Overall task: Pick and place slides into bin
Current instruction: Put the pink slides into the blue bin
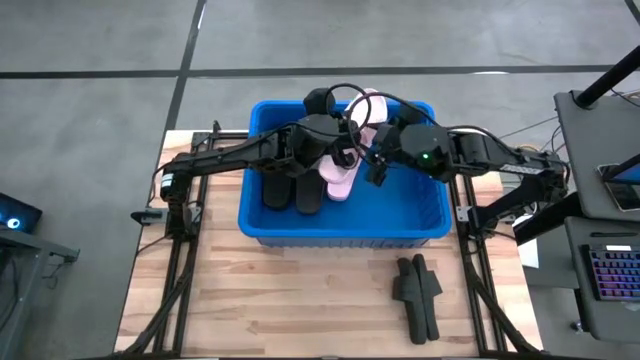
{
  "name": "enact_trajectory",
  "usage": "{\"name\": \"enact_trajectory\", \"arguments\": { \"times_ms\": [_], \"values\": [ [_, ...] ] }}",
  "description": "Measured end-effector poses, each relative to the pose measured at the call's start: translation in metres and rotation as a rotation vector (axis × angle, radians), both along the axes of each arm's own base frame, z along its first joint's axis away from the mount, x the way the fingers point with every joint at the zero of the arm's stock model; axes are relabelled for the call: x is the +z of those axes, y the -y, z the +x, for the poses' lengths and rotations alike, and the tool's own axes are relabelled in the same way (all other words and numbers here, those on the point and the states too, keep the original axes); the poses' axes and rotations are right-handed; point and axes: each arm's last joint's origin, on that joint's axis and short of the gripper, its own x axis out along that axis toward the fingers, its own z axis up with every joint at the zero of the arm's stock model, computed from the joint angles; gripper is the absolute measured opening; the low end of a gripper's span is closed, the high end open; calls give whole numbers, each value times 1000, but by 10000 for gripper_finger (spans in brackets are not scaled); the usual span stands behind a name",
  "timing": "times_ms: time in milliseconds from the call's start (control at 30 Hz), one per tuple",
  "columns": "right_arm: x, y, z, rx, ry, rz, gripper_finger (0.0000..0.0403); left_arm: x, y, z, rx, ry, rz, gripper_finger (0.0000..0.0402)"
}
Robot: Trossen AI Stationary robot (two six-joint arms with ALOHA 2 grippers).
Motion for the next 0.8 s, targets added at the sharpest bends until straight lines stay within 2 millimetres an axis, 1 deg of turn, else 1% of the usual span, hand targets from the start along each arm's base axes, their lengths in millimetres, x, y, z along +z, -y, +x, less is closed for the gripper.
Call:
{"name": "enact_trajectory", "arguments": {
  "times_ms": [167, 333, 433, 600, 700, 800],
  "values": [
    [-7, 10, 4, -24, -52, -31, 203, 1, 0, 0, 1, 1, 5, 0],
    [-9, 21, 4, -114, -73, -73, 203, 1, 0, 0, -3, -18, 20, 0],
    [-8, 24, 3, -181, -94, -123, 203, 1, 0, 0, -8, -34, 35, 0],
    [-7, 26, 3, -180, -109, -152, 200, 1, 0, 0, -9, -47, 48, 0],
    [-7, 26, 3, -175, -120, -162, 180, 1, 0, 0, -13, -51, 48, 0],
    [-7, 26, 3, -173, -126, -168, 131, 1, 0, 0, -14, -53, 48, 0]
  ]
}}
